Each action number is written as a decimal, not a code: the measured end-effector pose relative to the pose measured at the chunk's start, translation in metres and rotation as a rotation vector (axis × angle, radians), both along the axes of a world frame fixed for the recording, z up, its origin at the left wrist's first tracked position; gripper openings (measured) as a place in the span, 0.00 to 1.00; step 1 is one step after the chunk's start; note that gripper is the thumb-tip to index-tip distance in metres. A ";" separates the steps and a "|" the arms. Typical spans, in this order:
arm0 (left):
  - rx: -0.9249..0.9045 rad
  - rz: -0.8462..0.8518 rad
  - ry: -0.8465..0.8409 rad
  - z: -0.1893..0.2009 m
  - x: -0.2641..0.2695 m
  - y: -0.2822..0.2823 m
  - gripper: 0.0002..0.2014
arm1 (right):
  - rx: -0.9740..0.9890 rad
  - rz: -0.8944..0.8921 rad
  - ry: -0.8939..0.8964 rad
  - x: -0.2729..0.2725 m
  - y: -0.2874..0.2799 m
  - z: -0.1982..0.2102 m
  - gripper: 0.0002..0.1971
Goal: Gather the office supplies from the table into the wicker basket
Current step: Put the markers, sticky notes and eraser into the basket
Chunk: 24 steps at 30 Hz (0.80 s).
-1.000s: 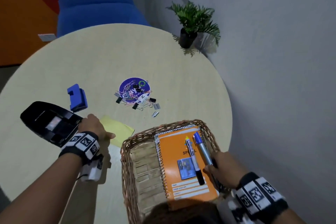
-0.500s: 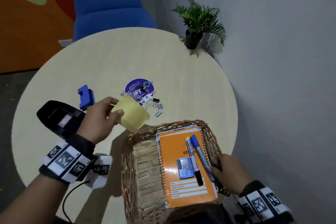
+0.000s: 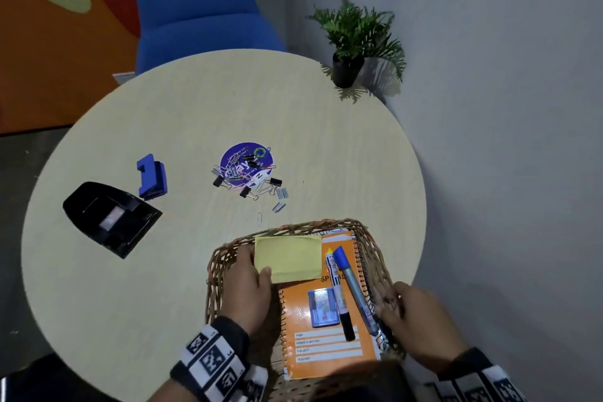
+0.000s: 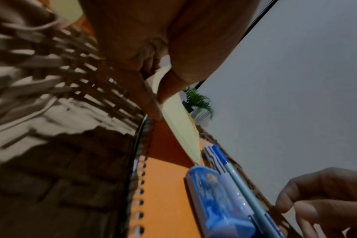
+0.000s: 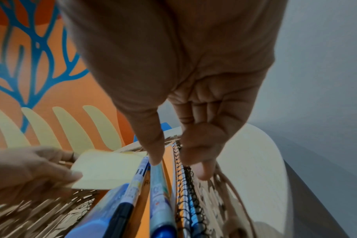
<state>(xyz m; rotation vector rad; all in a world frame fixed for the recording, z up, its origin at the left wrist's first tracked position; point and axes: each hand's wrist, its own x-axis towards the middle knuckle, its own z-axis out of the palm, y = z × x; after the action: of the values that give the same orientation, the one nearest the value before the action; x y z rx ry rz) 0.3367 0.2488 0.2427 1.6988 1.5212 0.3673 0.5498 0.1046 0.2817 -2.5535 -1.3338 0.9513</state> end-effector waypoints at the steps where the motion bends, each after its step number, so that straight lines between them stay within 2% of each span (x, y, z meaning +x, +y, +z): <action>1: -0.033 -0.001 0.014 -0.004 0.000 -0.001 0.16 | 0.000 0.003 -0.008 0.000 0.000 0.000 0.10; 3: -0.091 -0.049 0.041 -0.011 0.004 -0.003 0.19 | -0.004 0.015 0.000 0.001 0.000 0.001 0.11; 6: -0.132 -0.154 0.112 -0.018 0.011 0.000 0.16 | 0.006 0.038 0.007 0.004 0.001 0.001 0.08; 12: -0.145 -0.317 0.366 -0.018 0.011 0.003 0.16 | 0.015 0.070 0.026 0.009 0.009 0.005 0.08; 15: -0.192 -0.321 0.329 -0.013 0.006 0.003 0.14 | -0.022 0.087 0.022 0.007 0.016 0.004 0.10; 17: -0.179 -0.309 0.242 -0.001 -0.002 0.006 0.13 | -0.042 0.127 0.000 0.007 0.025 0.007 0.10; 20: -0.074 -0.142 0.043 0.032 -0.032 0.023 0.12 | -0.013 0.203 -0.075 0.003 0.052 0.021 0.11; 22: 0.001 0.074 -0.081 0.054 -0.065 0.048 0.11 | 0.030 0.263 -0.124 -0.006 0.080 0.032 0.12; 24: 0.074 0.328 -0.121 0.061 -0.108 0.083 0.12 | 0.092 0.317 -0.107 -0.022 0.114 0.043 0.12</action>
<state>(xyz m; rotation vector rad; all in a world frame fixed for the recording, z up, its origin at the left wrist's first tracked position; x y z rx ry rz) 0.2290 0.3316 0.3041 1.4522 1.7134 0.6926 0.5275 0.2190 0.3244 -2.3997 -1.8070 0.7818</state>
